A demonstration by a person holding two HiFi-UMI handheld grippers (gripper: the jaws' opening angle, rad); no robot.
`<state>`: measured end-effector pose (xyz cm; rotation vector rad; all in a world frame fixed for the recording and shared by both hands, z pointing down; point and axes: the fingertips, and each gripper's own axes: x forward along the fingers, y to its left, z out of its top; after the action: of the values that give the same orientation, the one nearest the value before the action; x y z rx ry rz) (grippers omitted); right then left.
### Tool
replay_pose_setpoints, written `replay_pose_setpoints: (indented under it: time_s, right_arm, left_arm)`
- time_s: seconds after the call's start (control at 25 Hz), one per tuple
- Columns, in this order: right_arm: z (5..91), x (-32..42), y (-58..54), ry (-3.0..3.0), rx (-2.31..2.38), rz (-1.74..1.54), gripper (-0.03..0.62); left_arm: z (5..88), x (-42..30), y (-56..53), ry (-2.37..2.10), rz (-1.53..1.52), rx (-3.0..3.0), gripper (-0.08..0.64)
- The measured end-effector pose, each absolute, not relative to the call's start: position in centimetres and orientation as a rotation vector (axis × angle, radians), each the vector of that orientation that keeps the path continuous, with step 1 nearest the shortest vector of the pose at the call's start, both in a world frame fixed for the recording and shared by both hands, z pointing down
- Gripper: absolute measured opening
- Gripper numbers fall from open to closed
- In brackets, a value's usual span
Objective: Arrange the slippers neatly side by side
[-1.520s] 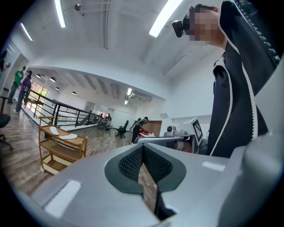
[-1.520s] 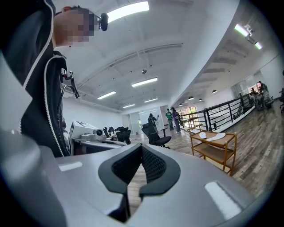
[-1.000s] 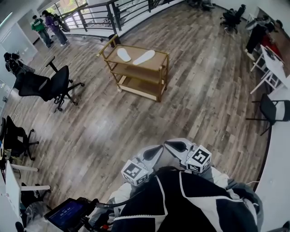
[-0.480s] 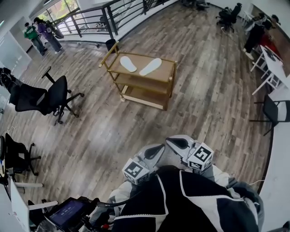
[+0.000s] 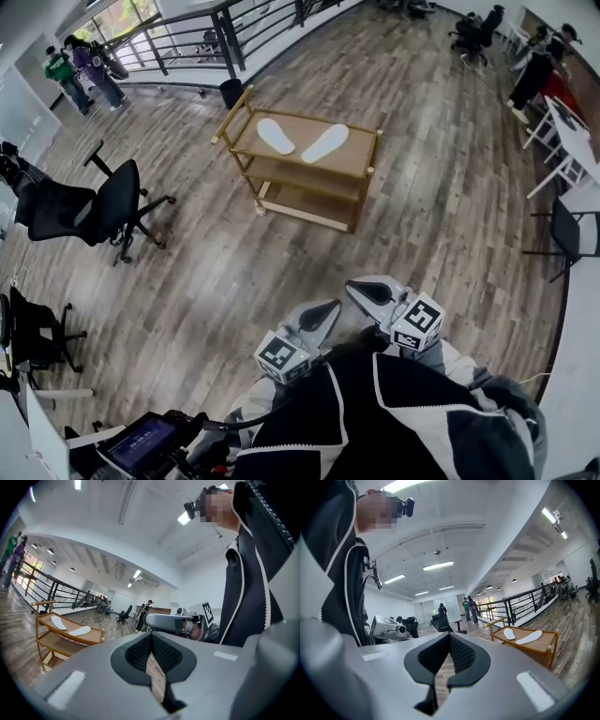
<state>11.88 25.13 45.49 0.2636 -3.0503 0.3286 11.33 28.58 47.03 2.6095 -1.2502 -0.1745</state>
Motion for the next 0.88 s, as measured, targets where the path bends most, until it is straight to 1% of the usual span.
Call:
replay_pose_setpoints:
  time_s: [0.28,0.44,0.6,0.88]
  right_arm:
    - [47.0,10.1,20.6,-3.041,0.245,0.390,0.005]
    - [47.6,8.4,15.3,-3.045,0.187,0.400,0.005]
    - [46.7,7.2,11.2,-3.049,0.128,0.402,0.005]
    - [45.8,5.9,2.3,-3.055,0.024,0.408,0.005]
  left_arm:
    - [48.3,9.5,24.4,-1.260,-0.170,2.566,0.009]
    - [49.2,8.0,19.2,-1.300,-0.163,2.522,0.009]
    - [48.4,6.9,14.7,-1.363,-0.139,2.531,0.009]
    - [47.4,7.0,4.6,-1.383,-0.151,2.539,0.009]
